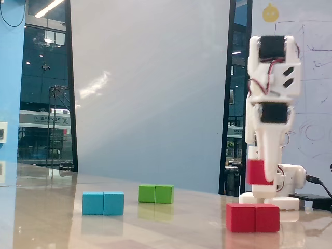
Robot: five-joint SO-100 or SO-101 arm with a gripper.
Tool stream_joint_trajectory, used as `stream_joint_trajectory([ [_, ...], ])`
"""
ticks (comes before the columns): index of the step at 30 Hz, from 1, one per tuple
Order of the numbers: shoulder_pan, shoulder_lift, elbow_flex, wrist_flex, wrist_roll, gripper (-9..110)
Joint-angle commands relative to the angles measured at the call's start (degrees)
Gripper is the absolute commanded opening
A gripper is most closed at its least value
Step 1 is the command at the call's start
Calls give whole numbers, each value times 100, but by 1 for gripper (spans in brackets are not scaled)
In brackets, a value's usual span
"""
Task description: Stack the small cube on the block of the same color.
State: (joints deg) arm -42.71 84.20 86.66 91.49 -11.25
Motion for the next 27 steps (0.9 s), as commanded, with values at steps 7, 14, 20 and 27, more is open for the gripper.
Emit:
stream_joint_trajectory([
  [7,466,-272,-571,-202,-70,7],
  [14,439,-466,-571,-202,-70,7],
  [20,396,-536,-580,-299,-62,7],
  [27,396,-536,-580,-404,-70,7],
])
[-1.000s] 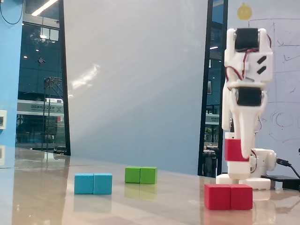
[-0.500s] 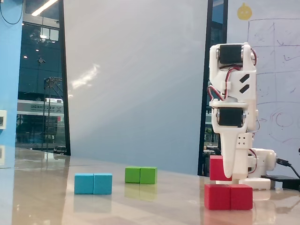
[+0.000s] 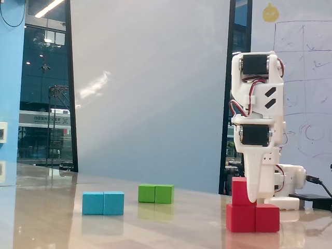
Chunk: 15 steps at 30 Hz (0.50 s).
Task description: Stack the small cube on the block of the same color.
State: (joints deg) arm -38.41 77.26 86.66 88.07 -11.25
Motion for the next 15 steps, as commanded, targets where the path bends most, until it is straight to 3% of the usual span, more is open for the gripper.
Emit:
stream_joint_trajectory([
  [1,-35,158,-580,-62,-70,7],
  [15,-35,158,-580,0,-70,7],
])
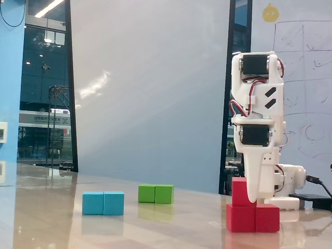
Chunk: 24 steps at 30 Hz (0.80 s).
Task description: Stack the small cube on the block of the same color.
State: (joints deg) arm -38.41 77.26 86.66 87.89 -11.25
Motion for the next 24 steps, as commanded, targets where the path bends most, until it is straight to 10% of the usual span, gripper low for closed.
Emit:
stream_joint_trajectory([
  [1,-35,158,-580,18,-70,7],
  [24,-26,149,-563,26,-70,34],
])
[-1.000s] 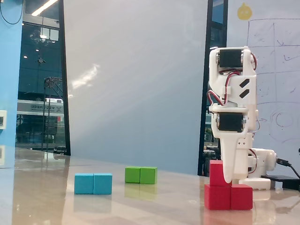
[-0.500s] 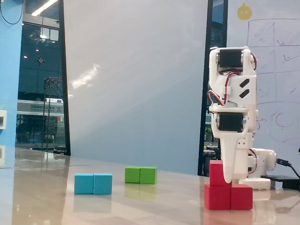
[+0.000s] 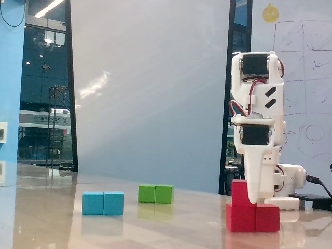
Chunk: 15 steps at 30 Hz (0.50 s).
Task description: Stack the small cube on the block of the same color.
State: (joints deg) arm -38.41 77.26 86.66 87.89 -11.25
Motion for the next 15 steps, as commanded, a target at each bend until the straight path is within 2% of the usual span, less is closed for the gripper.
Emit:
stream_joint_trajectory([
  [1,-26,149,-563,26,-70,35],
  [8,167,141,-563,26,-79,40],
  [15,1081,141,-563,26,-97,40],
])
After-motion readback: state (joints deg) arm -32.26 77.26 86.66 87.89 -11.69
